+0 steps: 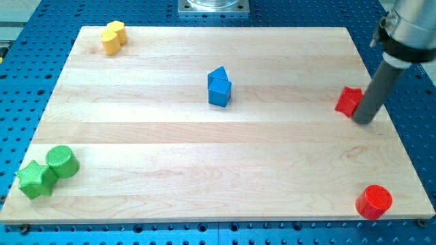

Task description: Separate the blue blocks from each other

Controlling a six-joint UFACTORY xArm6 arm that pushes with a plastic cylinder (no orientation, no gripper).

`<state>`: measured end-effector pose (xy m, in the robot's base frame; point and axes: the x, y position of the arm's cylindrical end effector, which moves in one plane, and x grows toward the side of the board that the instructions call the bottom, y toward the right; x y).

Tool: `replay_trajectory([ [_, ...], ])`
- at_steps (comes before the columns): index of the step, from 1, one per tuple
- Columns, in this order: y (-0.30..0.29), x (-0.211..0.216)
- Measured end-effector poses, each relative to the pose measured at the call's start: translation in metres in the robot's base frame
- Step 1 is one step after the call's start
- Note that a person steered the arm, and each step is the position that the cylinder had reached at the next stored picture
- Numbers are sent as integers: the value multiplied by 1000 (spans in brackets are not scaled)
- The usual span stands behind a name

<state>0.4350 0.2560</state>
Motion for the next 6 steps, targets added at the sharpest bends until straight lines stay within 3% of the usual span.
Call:
replay_trajectory([
  [1, -3, 26],
  [2, -76, 78],
  [3, -242, 22],
  [4, -329, -35],
  [6, -164, -58],
])
